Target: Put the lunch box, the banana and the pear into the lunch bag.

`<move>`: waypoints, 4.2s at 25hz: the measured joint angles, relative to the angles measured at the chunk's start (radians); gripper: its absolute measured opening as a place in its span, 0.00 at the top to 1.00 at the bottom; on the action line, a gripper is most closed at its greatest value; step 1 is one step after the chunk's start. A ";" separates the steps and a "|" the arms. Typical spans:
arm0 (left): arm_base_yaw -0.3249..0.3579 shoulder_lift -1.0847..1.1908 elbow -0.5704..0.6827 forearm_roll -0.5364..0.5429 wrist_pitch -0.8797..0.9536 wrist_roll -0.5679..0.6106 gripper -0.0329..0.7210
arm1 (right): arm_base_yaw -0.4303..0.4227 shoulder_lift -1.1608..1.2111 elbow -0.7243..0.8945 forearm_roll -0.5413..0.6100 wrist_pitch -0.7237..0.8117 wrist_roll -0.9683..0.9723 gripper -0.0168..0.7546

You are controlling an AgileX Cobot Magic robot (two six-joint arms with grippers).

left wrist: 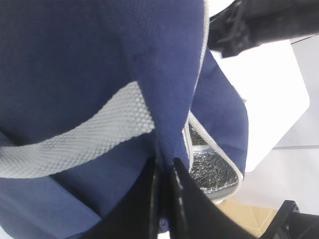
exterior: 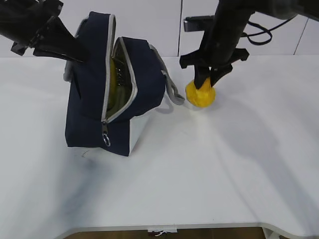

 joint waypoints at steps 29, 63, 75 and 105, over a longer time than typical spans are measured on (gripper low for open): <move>0.000 0.000 0.000 0.004 -0.011 0.000 0.97 | 0.000 -0.075 -0.199 0.780 0.031 -0.271 0.63; 0.000 0.000 0.000 -0.008 -0.002 0.000 0.97 | 0.086 -0.085 -0.199 0.396 0.025 -0.147 0.34; 0.000 0.000 0.000 -0.006 -0.005 0.000 0.97 | 0.084 -0.064 -0.199 0.300 0.027 -0.118 0.34; -0.178 0.071 0.000 -0.099 -0.117 -0.028 0.97 | 0.075 -0.148 -0.105 -0.020 0.048 -0.115 0.96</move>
